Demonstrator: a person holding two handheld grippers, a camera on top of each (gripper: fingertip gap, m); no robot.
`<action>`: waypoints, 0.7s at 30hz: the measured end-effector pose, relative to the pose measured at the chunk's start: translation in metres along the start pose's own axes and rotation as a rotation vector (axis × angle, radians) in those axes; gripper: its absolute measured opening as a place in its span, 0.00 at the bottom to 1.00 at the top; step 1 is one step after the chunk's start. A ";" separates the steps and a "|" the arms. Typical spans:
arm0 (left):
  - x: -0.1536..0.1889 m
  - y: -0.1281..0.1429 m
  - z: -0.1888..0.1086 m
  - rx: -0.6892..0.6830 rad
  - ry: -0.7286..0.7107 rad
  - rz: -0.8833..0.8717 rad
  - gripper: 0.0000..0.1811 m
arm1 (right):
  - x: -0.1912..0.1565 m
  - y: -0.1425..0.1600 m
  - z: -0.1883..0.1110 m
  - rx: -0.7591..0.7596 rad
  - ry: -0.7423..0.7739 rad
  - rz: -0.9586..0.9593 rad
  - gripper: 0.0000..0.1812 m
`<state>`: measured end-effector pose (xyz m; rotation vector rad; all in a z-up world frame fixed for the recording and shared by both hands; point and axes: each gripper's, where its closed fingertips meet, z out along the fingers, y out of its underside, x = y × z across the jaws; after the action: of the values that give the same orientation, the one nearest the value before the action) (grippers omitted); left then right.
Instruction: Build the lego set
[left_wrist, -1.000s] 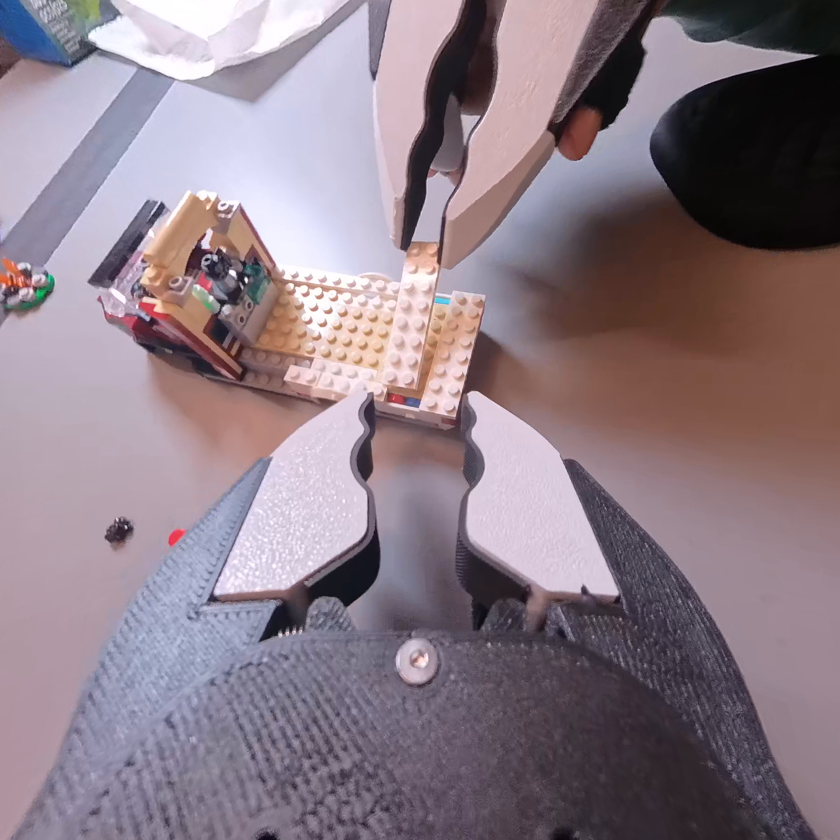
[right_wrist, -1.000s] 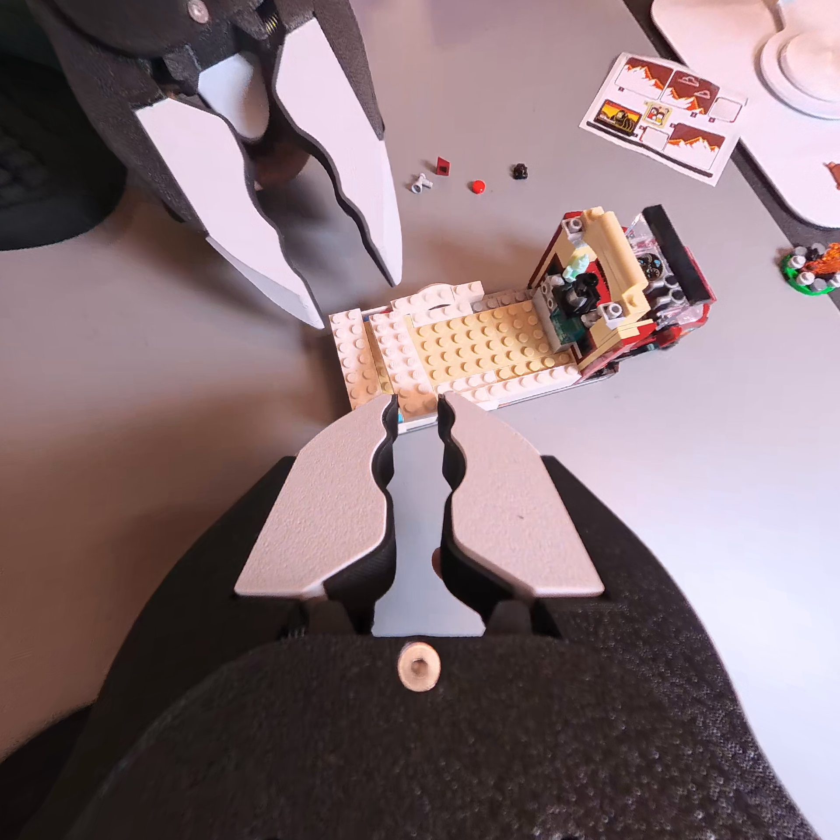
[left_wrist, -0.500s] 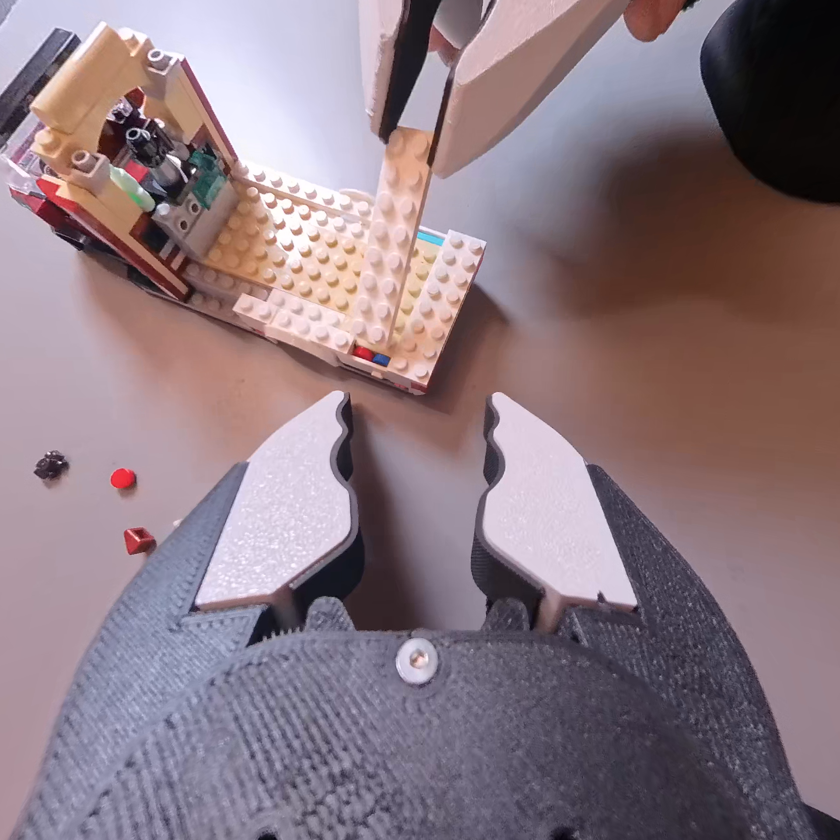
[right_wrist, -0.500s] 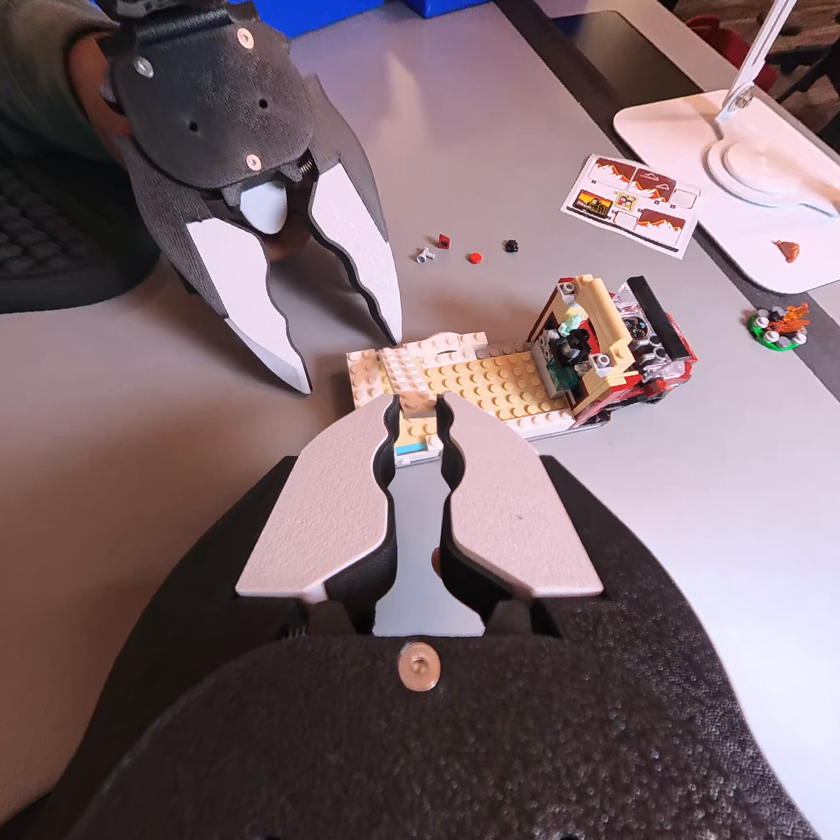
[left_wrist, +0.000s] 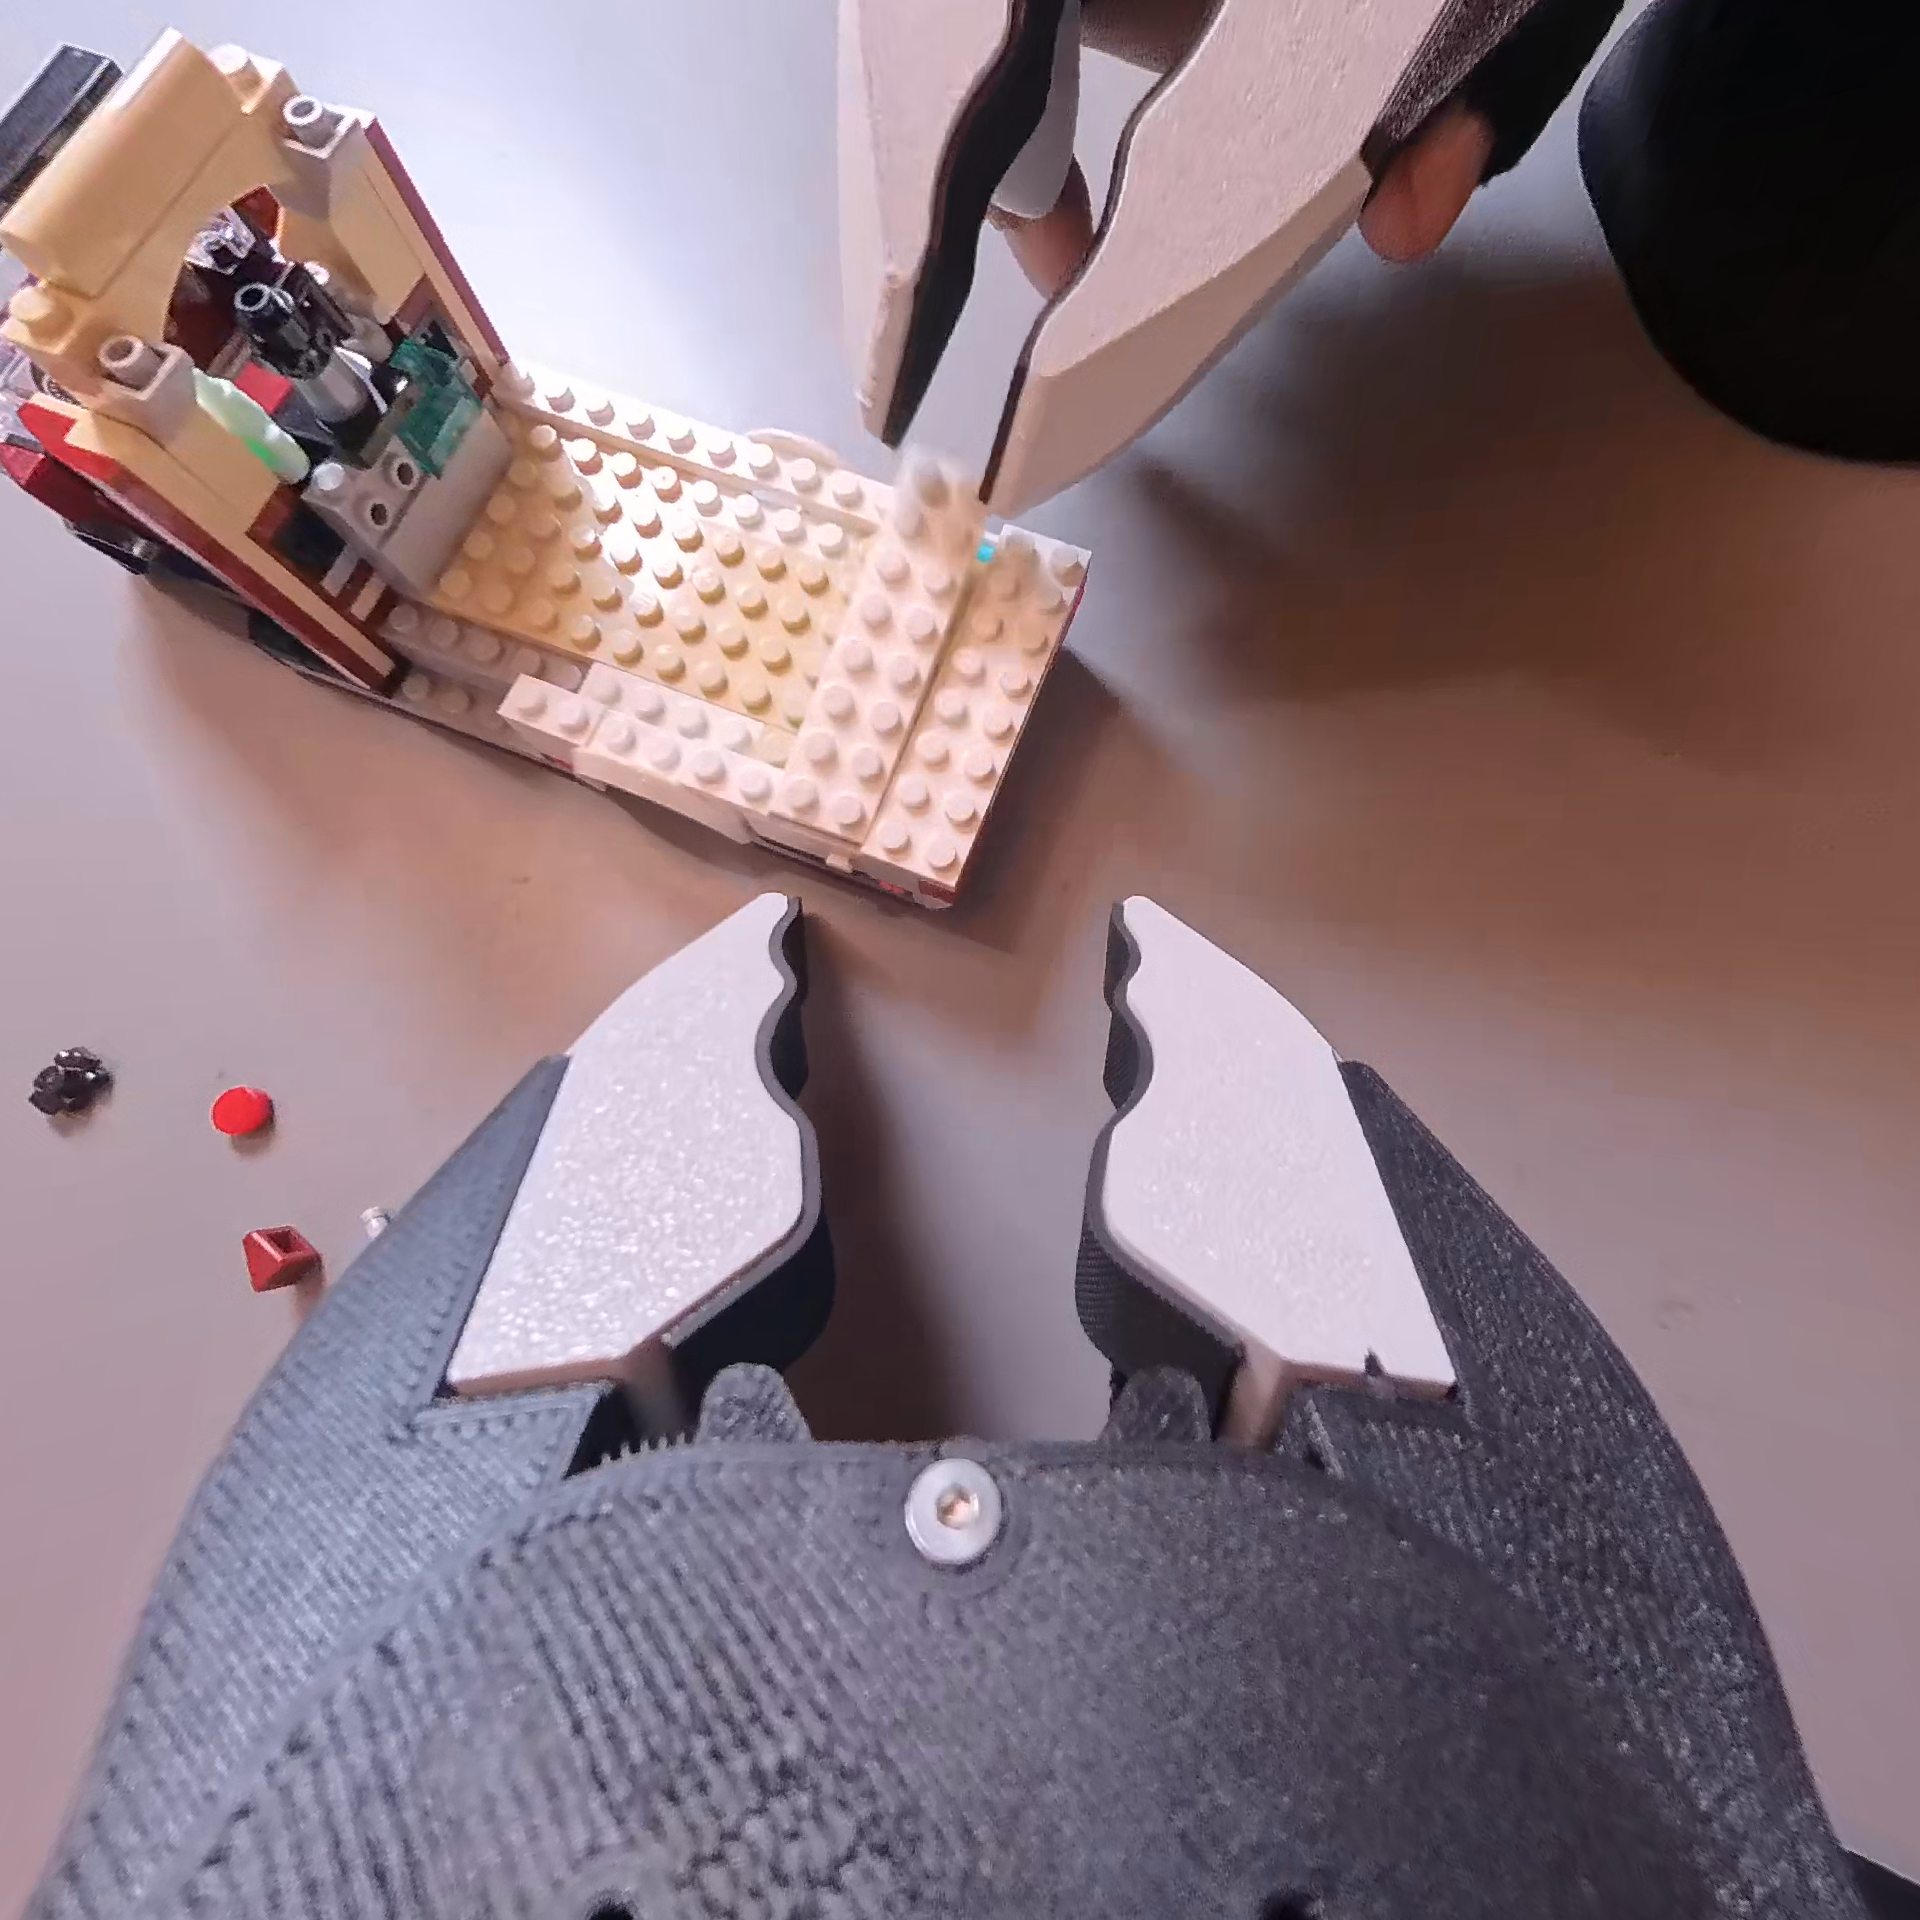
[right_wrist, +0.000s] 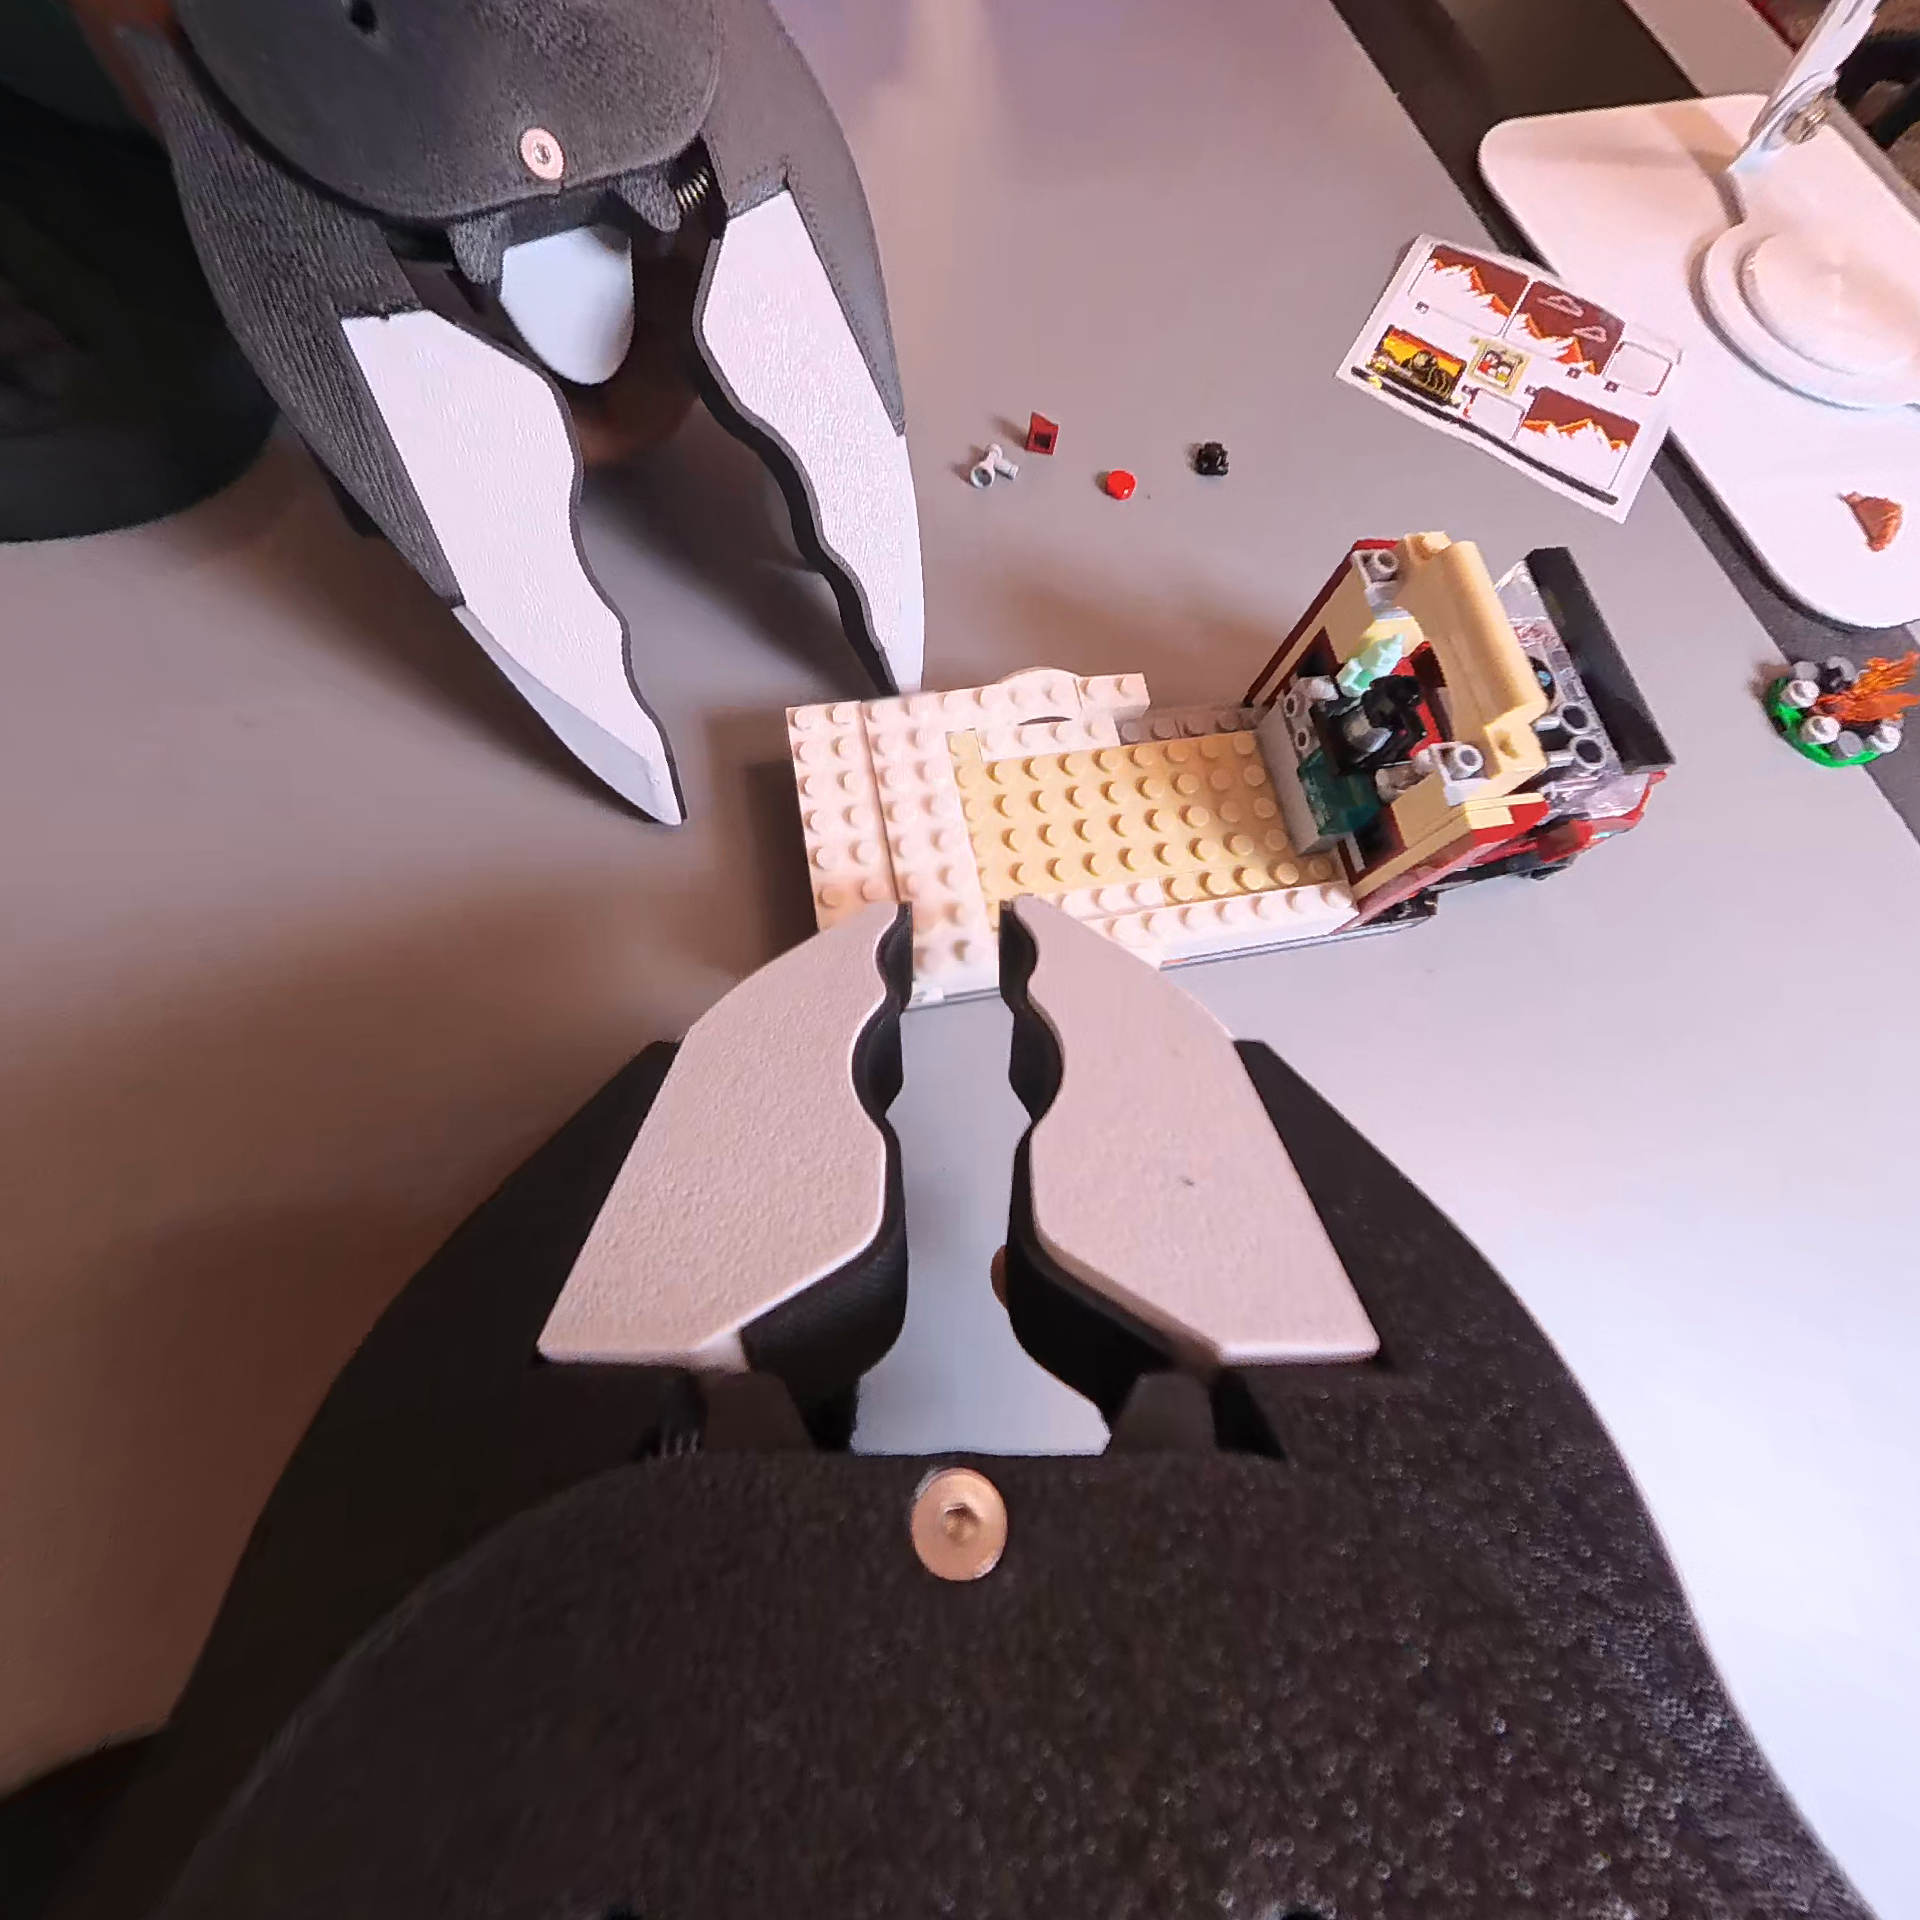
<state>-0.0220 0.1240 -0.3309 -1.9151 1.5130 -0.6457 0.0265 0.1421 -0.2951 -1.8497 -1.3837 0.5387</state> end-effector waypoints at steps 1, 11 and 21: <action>0.000 0.000 0.000 0.001 0.001 0.000 0.31 | -0.001 0.001 0.000 -0.006 -0.004 0.000 0.09; 0.002 -0.001 0.001 0.003 0.002 0.005 0.30 | 0.006 0.004 -0.010 0.001 -0.022 0.045 0.10; 0.002 -0.003 0.003 0.010 0.008 -0.001 0.30 | -0.001 0.009 0.006 -0.044 -0.065 0.050 0.05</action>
<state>-0.0171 0.1230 -0.3310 -1.9081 1.5115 -0.6610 0.0275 0.1423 -0.3059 -1.9219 -1.4045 0.6028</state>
